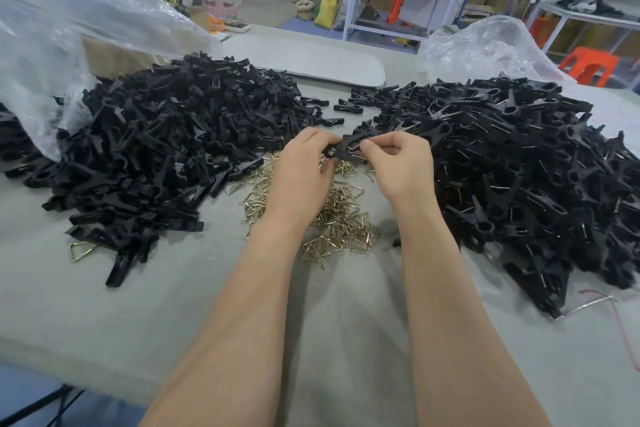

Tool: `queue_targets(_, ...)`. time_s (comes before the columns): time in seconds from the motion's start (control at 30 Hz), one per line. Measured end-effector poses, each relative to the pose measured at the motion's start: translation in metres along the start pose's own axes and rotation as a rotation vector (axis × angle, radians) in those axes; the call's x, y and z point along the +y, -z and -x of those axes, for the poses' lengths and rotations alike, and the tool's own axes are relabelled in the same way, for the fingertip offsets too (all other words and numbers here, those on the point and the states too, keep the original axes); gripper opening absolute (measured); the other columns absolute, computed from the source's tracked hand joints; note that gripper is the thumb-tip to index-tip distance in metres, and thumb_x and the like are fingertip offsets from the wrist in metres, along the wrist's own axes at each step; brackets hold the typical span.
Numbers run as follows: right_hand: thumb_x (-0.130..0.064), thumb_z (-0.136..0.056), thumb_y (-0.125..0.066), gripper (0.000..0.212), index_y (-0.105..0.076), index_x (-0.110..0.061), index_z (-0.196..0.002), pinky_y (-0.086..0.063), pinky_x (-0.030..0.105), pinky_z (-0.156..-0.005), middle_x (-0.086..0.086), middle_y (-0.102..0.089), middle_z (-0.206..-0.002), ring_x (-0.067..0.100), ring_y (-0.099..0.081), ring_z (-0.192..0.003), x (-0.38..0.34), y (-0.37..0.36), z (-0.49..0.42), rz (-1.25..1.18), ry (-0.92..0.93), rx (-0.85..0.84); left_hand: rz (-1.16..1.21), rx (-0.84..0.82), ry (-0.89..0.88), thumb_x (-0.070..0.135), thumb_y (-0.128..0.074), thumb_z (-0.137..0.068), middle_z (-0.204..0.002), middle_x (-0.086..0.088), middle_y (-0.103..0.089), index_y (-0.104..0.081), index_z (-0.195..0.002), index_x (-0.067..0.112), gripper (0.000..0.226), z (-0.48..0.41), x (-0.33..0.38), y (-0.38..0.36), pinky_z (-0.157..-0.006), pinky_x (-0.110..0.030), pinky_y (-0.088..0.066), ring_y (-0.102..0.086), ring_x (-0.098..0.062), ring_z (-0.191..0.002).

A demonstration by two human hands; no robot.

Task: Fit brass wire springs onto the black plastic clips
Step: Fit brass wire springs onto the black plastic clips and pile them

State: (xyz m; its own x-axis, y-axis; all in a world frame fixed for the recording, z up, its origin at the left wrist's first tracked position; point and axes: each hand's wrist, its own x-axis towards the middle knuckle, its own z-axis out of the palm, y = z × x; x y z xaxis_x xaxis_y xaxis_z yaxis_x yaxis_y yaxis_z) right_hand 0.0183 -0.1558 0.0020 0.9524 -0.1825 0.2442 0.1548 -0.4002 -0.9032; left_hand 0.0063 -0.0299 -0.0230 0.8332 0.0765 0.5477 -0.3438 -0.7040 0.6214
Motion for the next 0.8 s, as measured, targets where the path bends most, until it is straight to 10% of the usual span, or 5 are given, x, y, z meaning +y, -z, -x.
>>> queue_targets(0.33, -0.009, -0.087, -0.065, 0.020, -0.058, -0.008, -0.068, -0.037, 0.014, -0.045, -0.001, -0.049, -0.053, 0.007, -0.041, -0.049, 0.008, 0.022, -0.006, -0.328, -0.317, -0.292, 0.231, -0.268, 0.083, 0.017, -0.075, -0.080, -0.075, 0.027, -0.056, -0.070, -0.099, 0.026, 0.021, 0.002, 0.000, 0.011, -0.066, 0.004, -0.040, -0.053, 0.024, -0.073)
queue_targets(0.67, -0.014, -0.081, -0.068, 0.025, -0.058, -0.014, -0.058, -0.033, 0.022, -0.053, -0.002, -0.053, -0.053, 0.010, -0.042, -0.052, 0.012, 0.018, -0.010, -0.154, -0.249, -0.199, 0.074, -0.283, 0.006, 0.020, -0.071, -0.084, -0.097, 0.002, -0.061, -0.068, -0.105, 0.018, 0.022, 0.002, 0.006, 0.010, -0.079, -0.022, -0.048, -0.059, -0.012, -0.084)
queue_targets(0.8, -0.022, -0.082, -0.067, 0.015, -0.058, -0.016, -0.072, -0.041, 0.018, -0.051, -0.002, -0.054, -0.061, 0.008, -0.050, -0.053, 0.013, 0.027, -0.009, -0.595, -0.396, -0.486, 0.272, -0.250, 0.048, 0.020, -0.074, -0.081, -0.084, 0.015, -0.061, -0.066, -0.092, 0.029, 0.016, 0.002, 0.009, 0.015, -0.077, -0.017, -0.050, -0.059, 0.000, -0.078)
